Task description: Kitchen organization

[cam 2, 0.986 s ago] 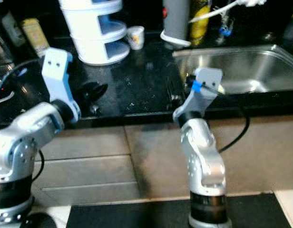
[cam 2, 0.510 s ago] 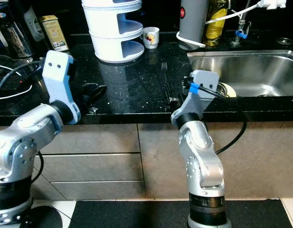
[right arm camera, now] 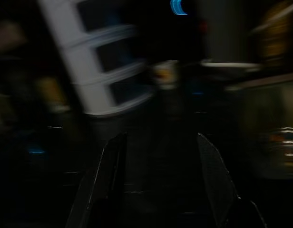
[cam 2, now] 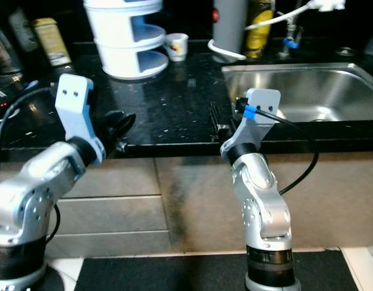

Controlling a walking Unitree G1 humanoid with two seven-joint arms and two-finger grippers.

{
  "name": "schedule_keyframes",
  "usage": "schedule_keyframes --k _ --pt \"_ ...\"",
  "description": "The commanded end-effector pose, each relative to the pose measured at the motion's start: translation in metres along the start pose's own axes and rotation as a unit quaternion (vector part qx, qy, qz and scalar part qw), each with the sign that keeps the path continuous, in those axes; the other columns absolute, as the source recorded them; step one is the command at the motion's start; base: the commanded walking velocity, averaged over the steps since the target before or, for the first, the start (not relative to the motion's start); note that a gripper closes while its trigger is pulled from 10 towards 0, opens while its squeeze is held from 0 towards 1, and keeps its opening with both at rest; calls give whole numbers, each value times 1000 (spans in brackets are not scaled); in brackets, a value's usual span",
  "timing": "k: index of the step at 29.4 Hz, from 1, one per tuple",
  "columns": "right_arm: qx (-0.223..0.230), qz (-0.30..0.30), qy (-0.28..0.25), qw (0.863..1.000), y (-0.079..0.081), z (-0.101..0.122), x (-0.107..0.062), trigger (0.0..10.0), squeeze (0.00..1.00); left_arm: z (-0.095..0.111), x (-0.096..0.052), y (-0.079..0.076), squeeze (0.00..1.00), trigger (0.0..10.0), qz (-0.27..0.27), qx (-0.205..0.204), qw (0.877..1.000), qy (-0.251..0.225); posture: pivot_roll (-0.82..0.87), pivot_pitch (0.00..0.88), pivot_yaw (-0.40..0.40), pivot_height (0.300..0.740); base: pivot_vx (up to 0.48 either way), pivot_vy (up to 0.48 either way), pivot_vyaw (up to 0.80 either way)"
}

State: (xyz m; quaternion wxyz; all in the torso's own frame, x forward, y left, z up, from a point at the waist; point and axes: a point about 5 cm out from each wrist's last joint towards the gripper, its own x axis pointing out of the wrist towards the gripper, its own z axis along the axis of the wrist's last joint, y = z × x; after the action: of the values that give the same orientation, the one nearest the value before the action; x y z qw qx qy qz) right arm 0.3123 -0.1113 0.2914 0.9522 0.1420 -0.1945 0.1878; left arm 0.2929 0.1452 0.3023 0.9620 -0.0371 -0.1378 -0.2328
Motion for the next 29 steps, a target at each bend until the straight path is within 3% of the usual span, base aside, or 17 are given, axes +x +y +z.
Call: schedule_keyframes --k 1,4,5,6,8,11,13,14,16,17,20,21,23,25,26,27,29 --pt "55 70 3 996 13 1 -6 10000 0 9 -14 -1 0 10000 -43 -24 998 -41 24 193 -2 740 0 0 0" --pt "79 97 11 992 14 3 -11 10000 0 5 -25 5 0 10000 -61 -20 998 -27 -3 172 14 740 0 0 0" --pt "107 138 29 984 11 2 -20 10000 0 -6 -41 6 0 10000 -112 3 993 24 13 169 7 740 0 0 0" --pt "107 138 29 984 11 2 -20 10000 0 -6 -41 6 0 10000 -112 3 993 24 13 169 7 740 0 0 0" --pt "120 162 49 978 7 -2 -25 10000 0 -17 -51 4 0 10000 -162 16 983 83 18 172 1 740 0 0 0" --pt "144 199 116 962 -7 -23 -40 10000 0 -54 -83 -8 0 10000 -254 9 930 266 20 160 -2 740 0 0 0" --pt "137 220 171 951 -16 -38 -54 10000 0 -70 -97 -14 0 10000 -278 12 901 333 27 160 -4 740 0 0 0" --pt "120 205 254 938 -30 -61 -69 10000 0 -88 -102 -19 0 10000 -274 12 886 374 42 174 -19 740 0 0 0" --pt "86 179 346 917 -43 -90 -87 10000 0 -116 -104 -18 0 10000 -238 36 872 427 38 177 -24 740 0 0 0" --pt "86 179 346 917 -43 -90 -87 10000 0 -116 -104 -18 0 10000 -238 36 872 427 38 177 -24 740 0 0 0" --pt "18 105 463 880 -61 -146 -118 10000 0 -177 -105 -9 0 10000 -128 98 859 487 14 176 -13 740 0 0 0" --pt "18 105 463 880 -61 -146 -118 10000 0 -177 -105 -9 0 10000 -128 98 859 487 14 176 -13 740 0 0 0" --pt "-2 61 489 870 -67 -165 -128 10000 0 -199 -103 -8 0 10000 -83 97 867 482 12 175 -17 740 0 0 0" --pt "-25 -18 504 863 -75 -195 -145 10000 0 -229 -100 -19 0 10000 -36 43 899 433 10 172 -21 740 0 0 0" --pt "-12 -58 500 864 -77 -207 -153 10000 0 -243 -105 -19 0 10000 13 -5 905 425 2 161 -31 740 0 0 0" --pt "0 -81 496 864 -77 -214 -158 10000 0 -251 -109 -18 0 10000 44 -37 904 423 2 161 -31 740 0 0 0" --pt "-5 -95 507 856 -74 -229 -171 10000 0 -272 -126 -9 0 10000 113 -55 882 454 -2 161 -32 740 0 0 0"
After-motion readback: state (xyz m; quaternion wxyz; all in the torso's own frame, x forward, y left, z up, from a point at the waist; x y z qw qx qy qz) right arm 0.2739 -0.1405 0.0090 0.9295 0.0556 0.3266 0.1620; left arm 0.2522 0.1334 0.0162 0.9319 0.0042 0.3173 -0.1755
